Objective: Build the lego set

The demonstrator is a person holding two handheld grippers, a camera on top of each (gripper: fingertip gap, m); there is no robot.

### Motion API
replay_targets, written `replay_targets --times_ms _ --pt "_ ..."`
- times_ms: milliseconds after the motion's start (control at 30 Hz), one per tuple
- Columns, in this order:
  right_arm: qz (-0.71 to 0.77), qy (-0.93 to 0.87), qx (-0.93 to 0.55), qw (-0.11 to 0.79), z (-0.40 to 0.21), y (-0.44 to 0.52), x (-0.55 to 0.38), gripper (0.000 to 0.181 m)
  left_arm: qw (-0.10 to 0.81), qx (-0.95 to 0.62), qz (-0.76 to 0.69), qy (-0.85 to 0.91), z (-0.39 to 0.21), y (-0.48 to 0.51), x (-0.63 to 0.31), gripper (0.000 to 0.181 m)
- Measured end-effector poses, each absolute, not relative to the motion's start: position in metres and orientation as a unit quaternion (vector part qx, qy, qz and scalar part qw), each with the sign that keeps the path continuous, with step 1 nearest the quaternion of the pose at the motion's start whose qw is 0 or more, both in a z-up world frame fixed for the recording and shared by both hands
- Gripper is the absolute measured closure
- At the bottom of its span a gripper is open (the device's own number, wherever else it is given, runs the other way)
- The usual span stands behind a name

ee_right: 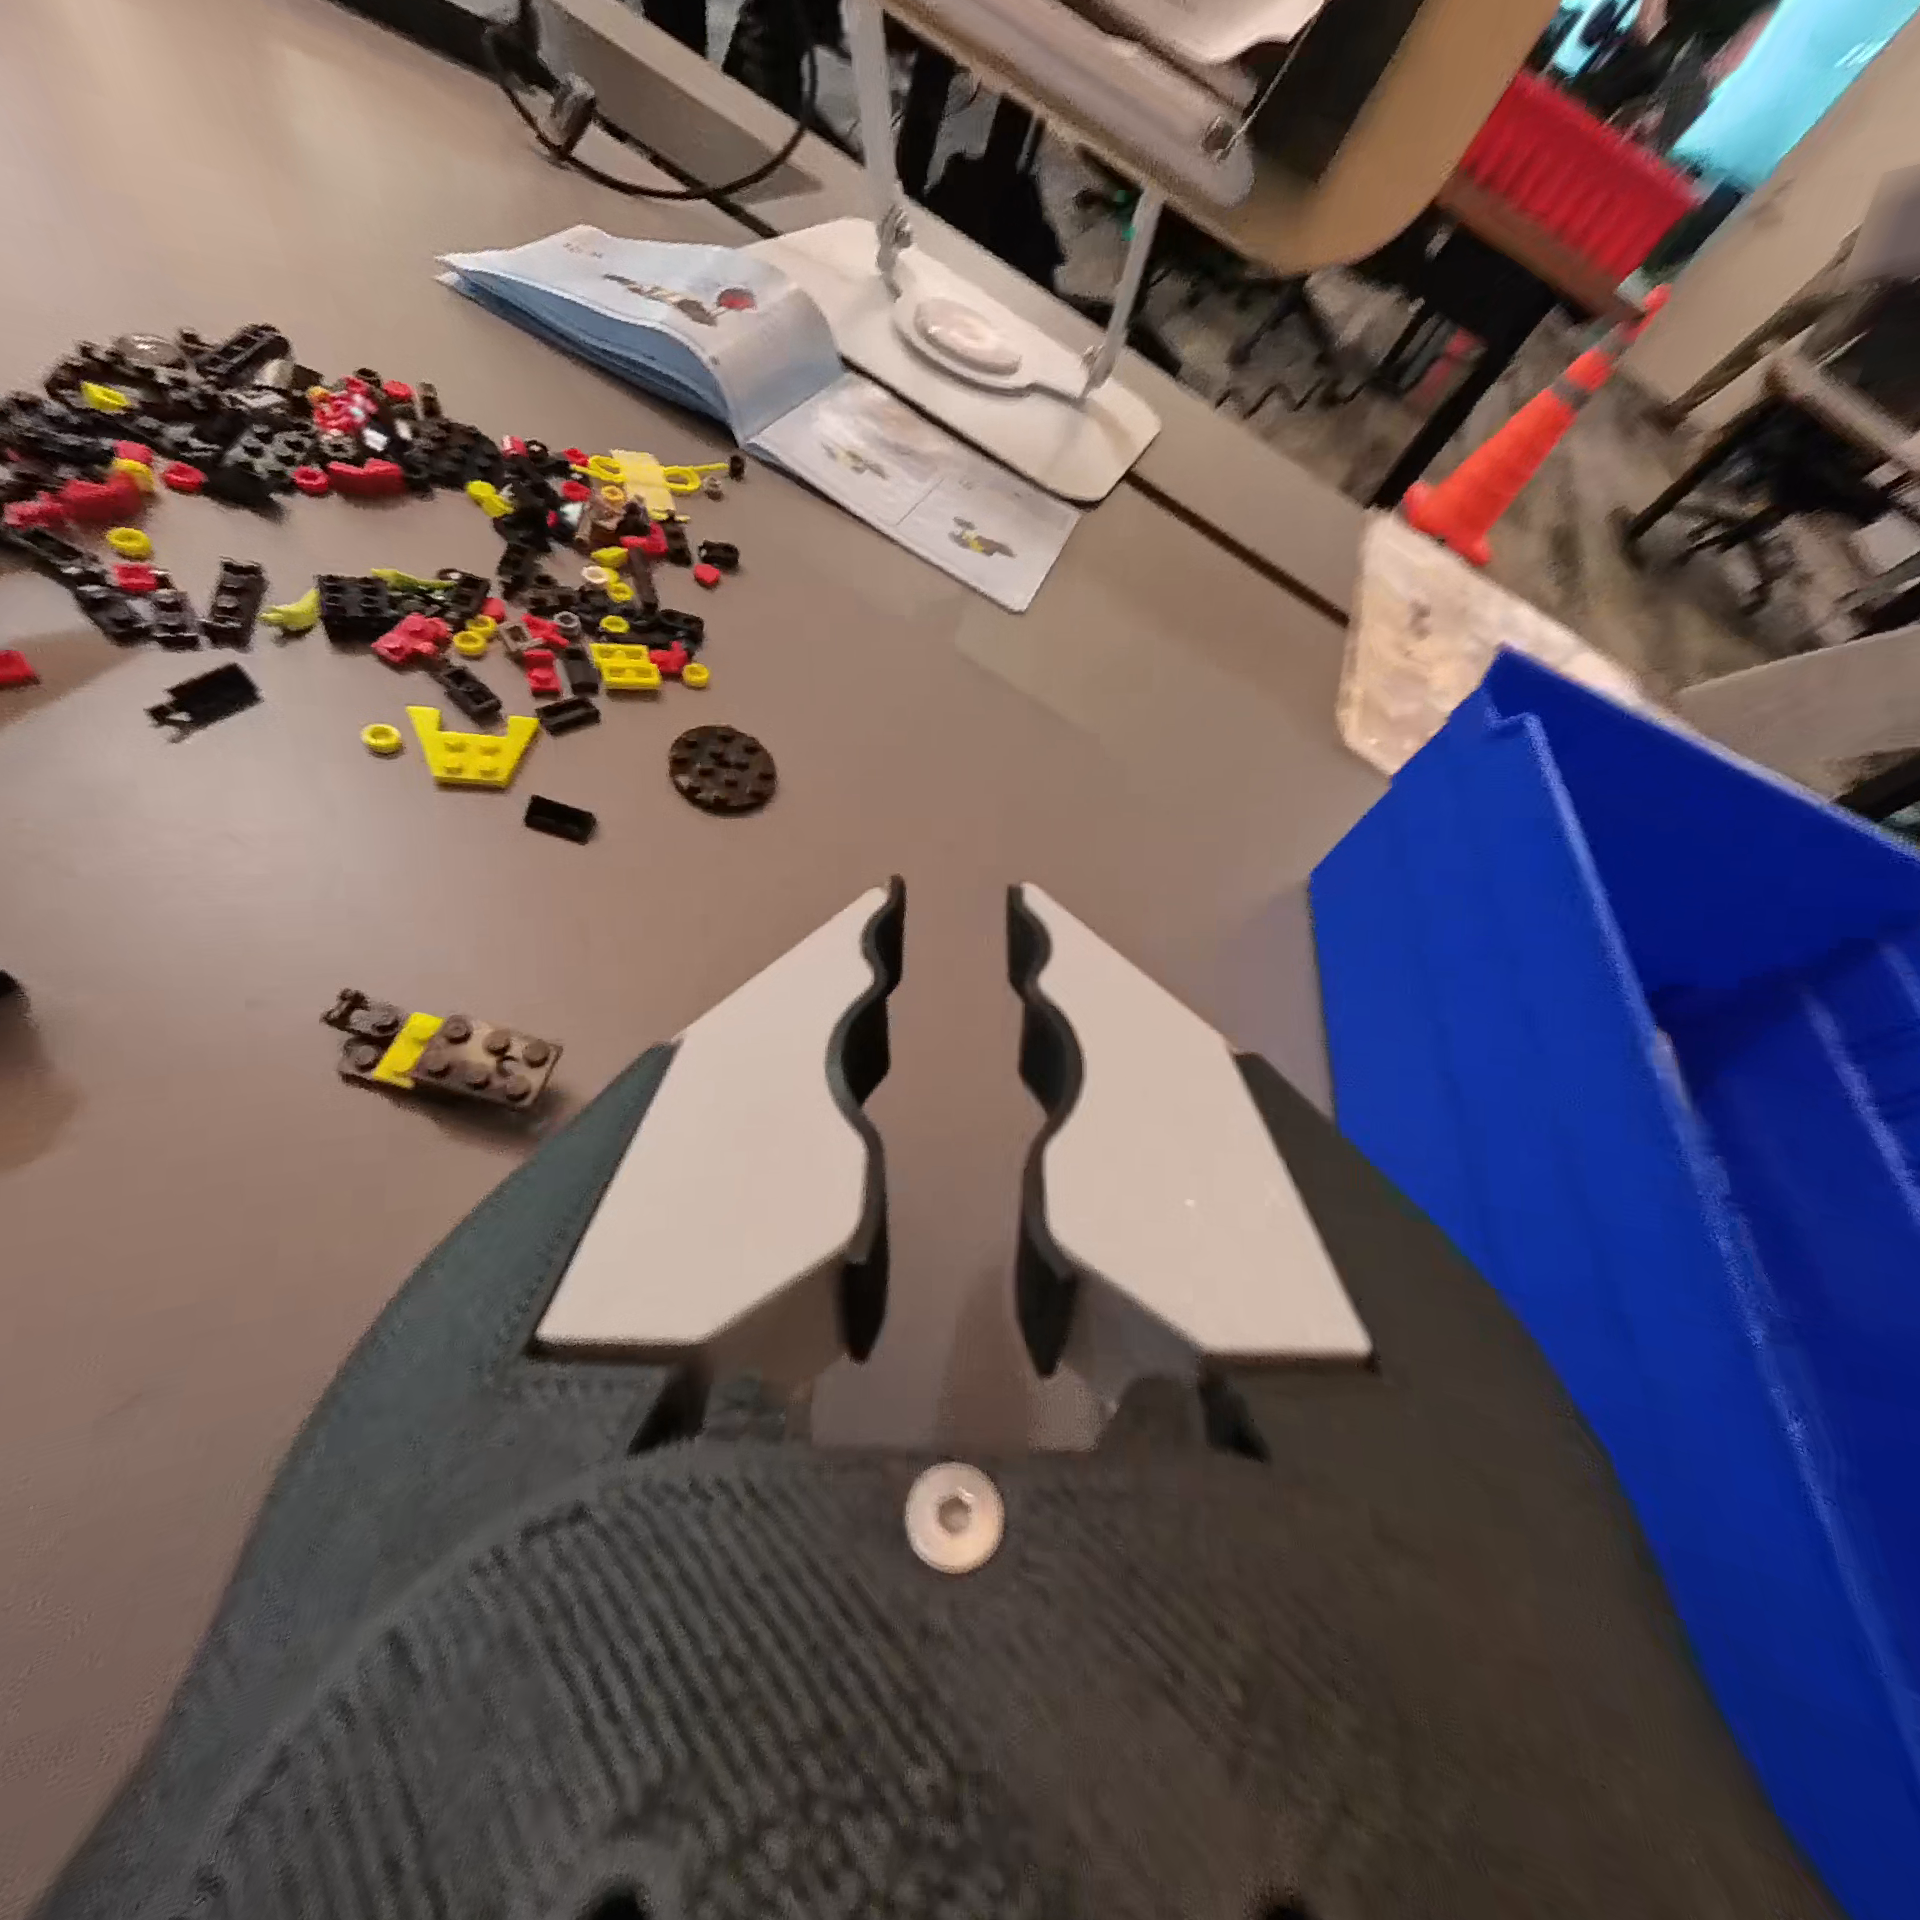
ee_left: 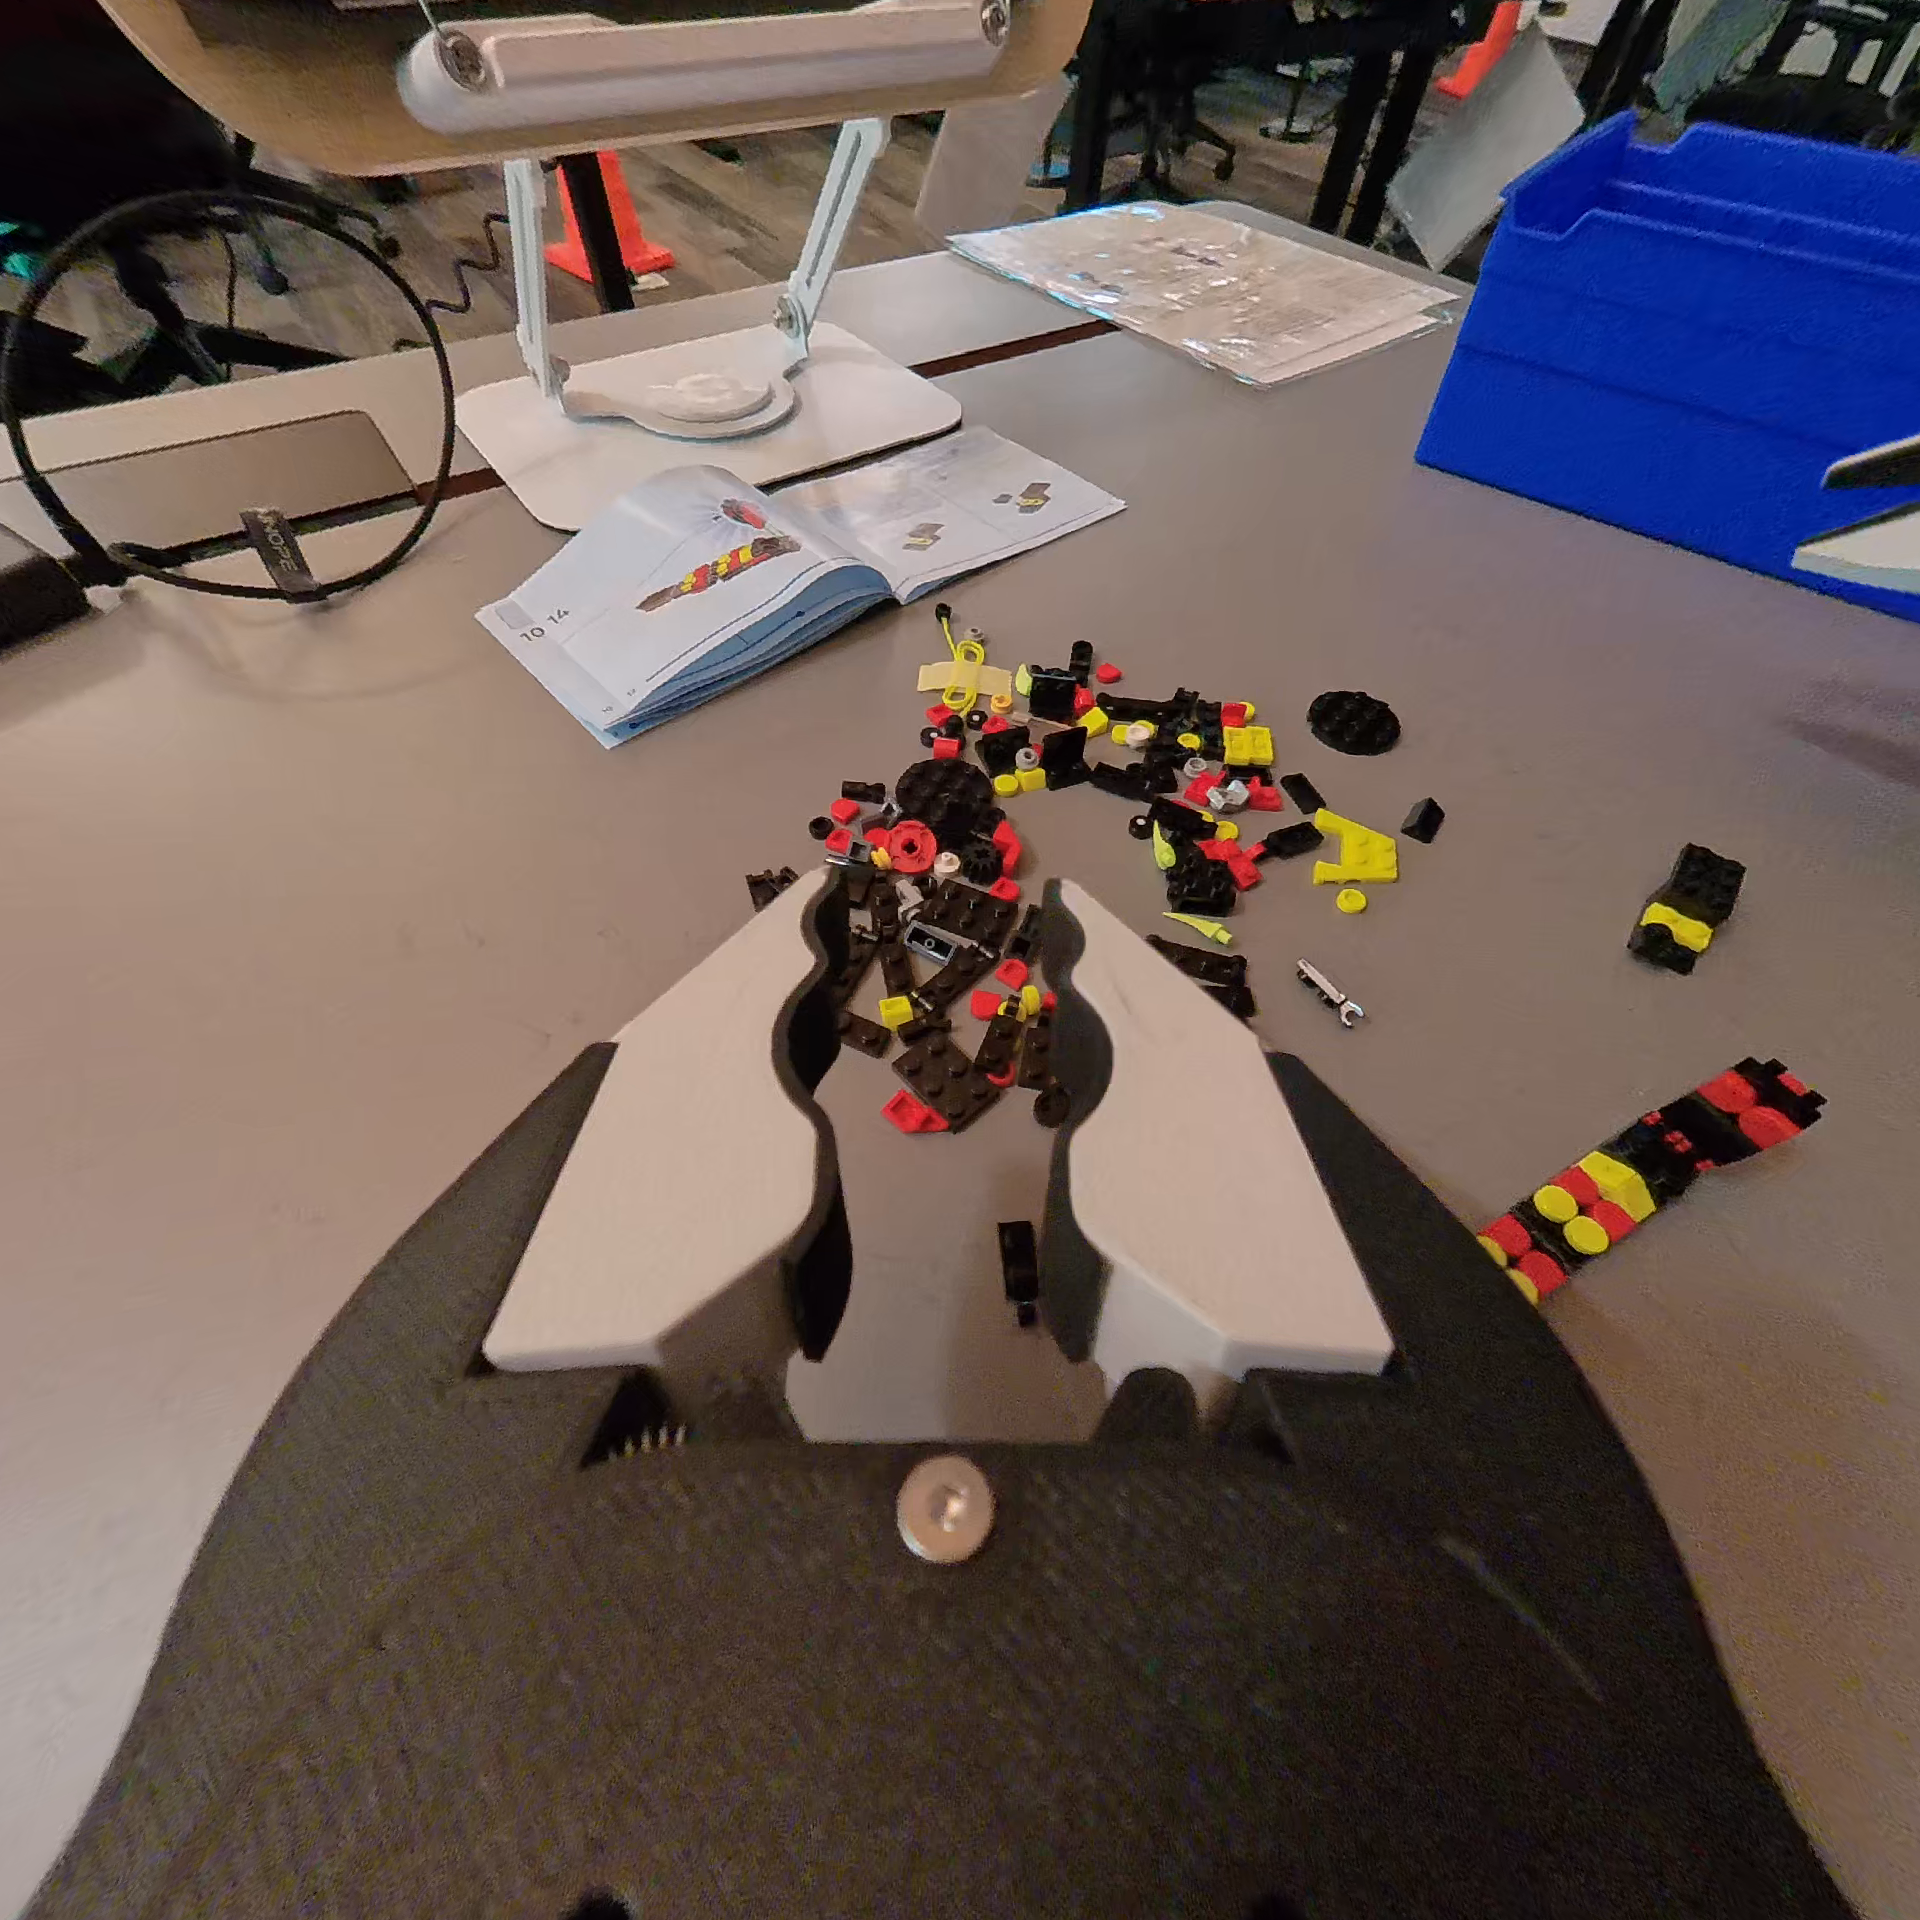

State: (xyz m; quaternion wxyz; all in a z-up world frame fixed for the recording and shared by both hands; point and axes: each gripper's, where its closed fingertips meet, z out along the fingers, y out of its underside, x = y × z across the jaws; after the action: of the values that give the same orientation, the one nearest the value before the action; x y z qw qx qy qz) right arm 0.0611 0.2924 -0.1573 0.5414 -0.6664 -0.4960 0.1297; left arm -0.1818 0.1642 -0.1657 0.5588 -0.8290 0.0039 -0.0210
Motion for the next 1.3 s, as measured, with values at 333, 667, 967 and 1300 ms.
replay_targets --times_ms 333,667,967,1300 --pt "0.174 -0.46 -0.668 0.558 -0.151 0.287 0.062 0.145 0.55 -0.834 -0.014 -0.038 -0.17 0.162 -0.199 0.157" --pt "0.249 -0.456 -0.677 0.522 -0.154 0.276 0.056 0.154 0.484 -0.873 -0.01 0.06 -0.195 0.156 -0.183 0.161" --pt "0.257 -0.459 -0.684 0.505 -0.159 0.274 0.055 0.157 0.407 -0.902 -0.041 0.139 -0.228 0.144 -0.161 0.167" --pt "0.262 -0.455 -0.691 0.496 -0.162 0.274 0.055 0.157 0.374 -0.913 -0.145 0.071 -0.236 0.148 -0.152 0.168"
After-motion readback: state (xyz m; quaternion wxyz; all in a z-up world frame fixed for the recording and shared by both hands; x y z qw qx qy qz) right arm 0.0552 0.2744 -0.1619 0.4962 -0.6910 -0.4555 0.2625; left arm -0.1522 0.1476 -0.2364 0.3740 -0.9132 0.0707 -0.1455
